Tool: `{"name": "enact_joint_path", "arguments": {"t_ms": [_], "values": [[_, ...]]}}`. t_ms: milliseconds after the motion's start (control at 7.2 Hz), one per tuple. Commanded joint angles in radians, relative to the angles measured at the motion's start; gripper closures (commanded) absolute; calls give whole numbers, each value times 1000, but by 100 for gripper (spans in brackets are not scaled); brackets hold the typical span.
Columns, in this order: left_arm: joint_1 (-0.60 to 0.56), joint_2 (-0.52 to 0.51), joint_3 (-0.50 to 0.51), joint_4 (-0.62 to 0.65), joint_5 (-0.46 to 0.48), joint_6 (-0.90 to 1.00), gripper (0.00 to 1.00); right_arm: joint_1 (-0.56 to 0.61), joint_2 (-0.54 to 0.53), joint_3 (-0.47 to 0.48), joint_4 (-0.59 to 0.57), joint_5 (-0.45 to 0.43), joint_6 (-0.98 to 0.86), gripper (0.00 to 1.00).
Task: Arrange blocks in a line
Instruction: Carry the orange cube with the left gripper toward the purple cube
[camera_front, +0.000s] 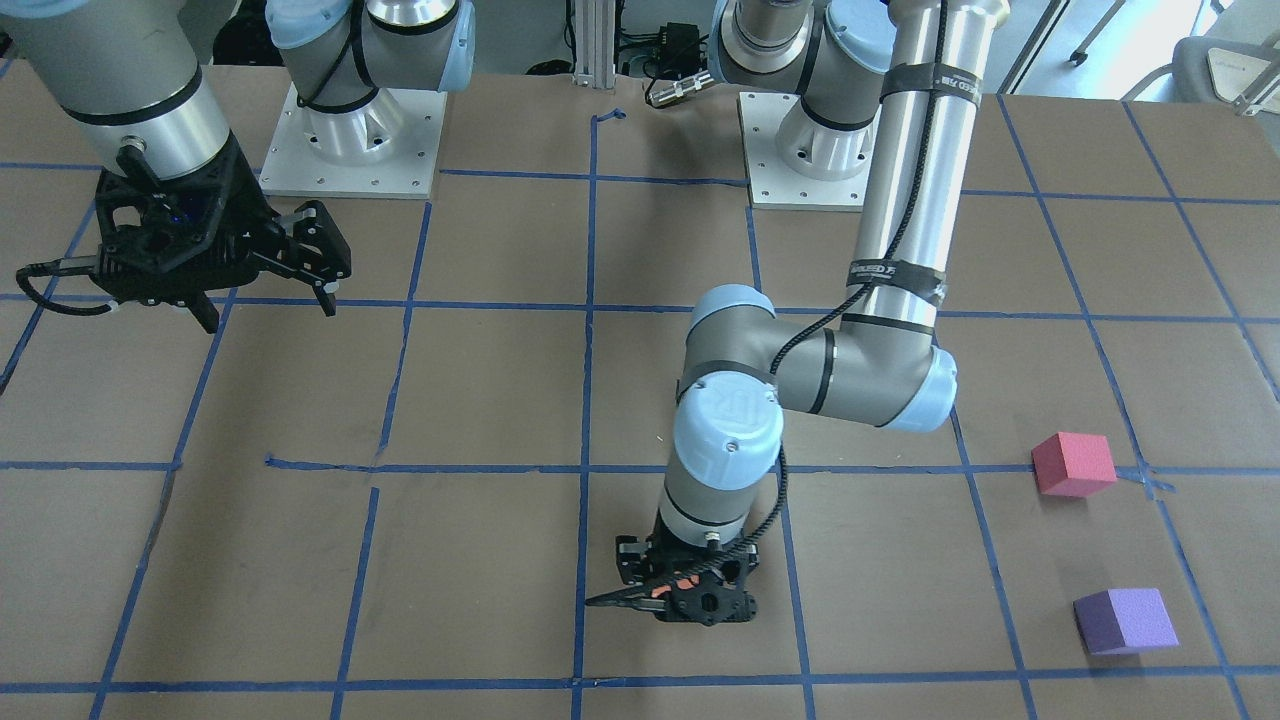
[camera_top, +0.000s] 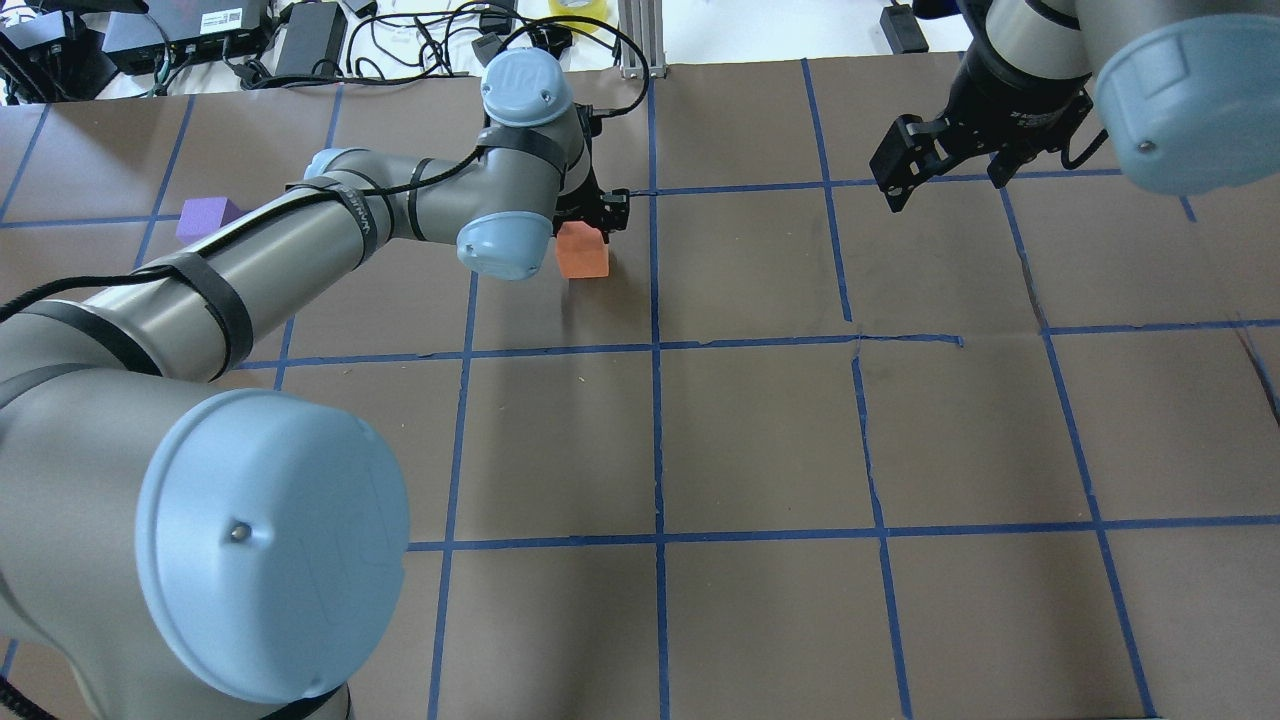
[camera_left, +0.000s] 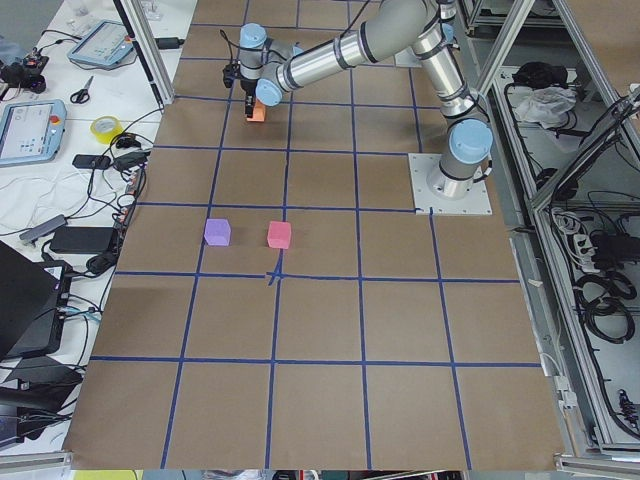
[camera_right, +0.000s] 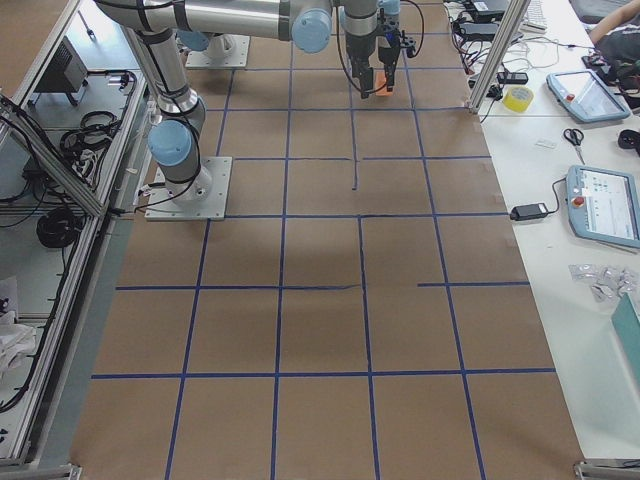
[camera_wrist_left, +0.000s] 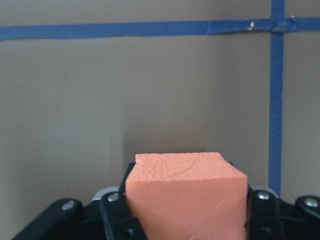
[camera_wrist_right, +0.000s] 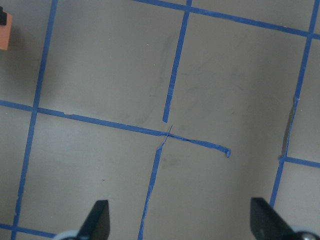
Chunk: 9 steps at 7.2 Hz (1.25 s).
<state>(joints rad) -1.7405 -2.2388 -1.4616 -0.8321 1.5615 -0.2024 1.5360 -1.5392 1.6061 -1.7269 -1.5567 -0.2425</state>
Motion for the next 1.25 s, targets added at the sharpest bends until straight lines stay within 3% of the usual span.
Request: {"name": "enact_joint_path", "arguments": {"t_ms": [0, 417, 556, 1111], "values": [[174, 74, 4, -80, -15, 128, 62, 1, -32, 0, 105, 1, 8, 0], [437, 120, 17, -145, -9, 226, 62, 1, -30, 14, 122, -9, 9, 0], [493, 120, 20, -148, -11, 396, 62, 1, -29, 14, 107, -13, 8, 0], [683, 104, 18, -188, -21, 613, 62, 1, -30, 14, 105, -16, 9, 0]]}}
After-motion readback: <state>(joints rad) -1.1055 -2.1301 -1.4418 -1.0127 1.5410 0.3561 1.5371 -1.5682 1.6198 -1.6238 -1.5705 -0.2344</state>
